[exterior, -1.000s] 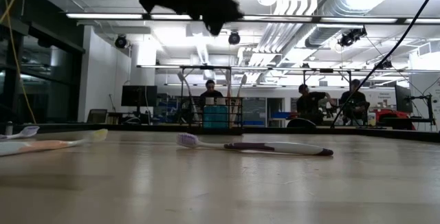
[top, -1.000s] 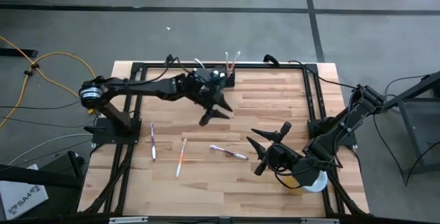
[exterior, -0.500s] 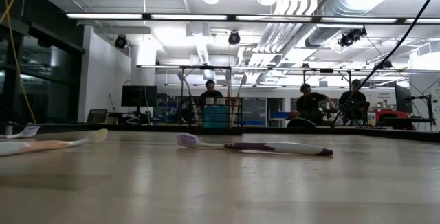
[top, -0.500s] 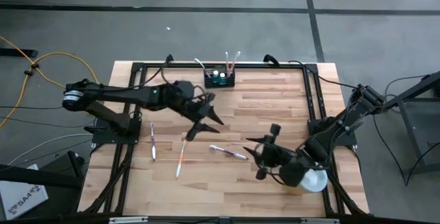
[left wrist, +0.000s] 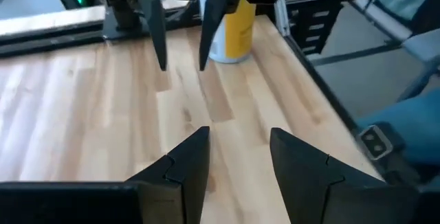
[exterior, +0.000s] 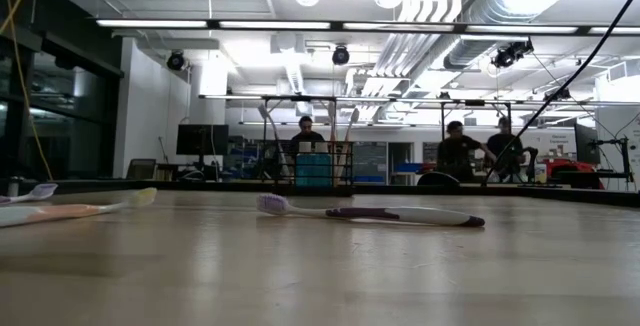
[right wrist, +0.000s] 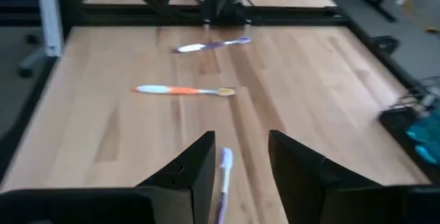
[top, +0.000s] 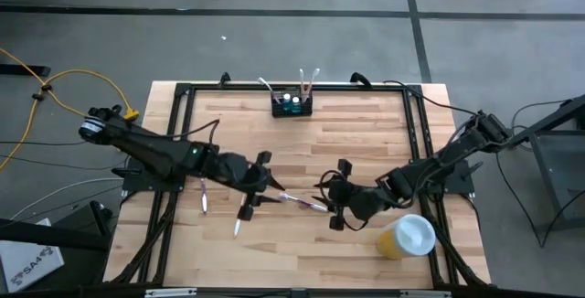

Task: Pick & Place toothbrushing station
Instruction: Put the left purple toothbrush into the wire organizer

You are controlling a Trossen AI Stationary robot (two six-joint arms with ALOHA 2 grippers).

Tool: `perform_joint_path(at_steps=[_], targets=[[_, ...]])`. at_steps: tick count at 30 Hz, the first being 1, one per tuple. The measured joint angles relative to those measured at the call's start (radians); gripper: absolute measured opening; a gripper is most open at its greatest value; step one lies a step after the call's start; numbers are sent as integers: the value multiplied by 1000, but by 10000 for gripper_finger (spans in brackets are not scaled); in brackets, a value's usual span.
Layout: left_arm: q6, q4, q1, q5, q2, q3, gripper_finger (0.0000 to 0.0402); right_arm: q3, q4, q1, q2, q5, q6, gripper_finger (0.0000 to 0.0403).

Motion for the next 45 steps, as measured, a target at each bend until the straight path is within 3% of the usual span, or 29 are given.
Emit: perform_joint_path(at_steps=[8,13,16,20,25,29,37,40,45], targets=[[-164,1,-48,57,11,-4,147,-11,11,-32,0,-123,-9,128],[-31,120,-51,214,41,-4,147,-11,17,-48,18,-157,-29,128],[-35,149,-71,204,58,-4,147,-11,34,-57,32,-180,-45,128],[-83,141,-114,109,68,-18,143,-10,39,-63,37,-202,-57,128],[-174,124,-162,-18,66,-71,108,-10,39,-73,42,-204,-75,128],[-249,125,-175,-20,71,-104,92,-10,42,-79,42,-205,-76,128],[-244,149,-210,-6,79,-114,90,-10,53,-81,42,-205,-75,128],[-269,166,-231,-123,76,-114,90,-10,55,-81,42,-205,-75,128],[-347,109,-293,-425,38,-132,90,-10,55,-81,42,-205,-75,128]])
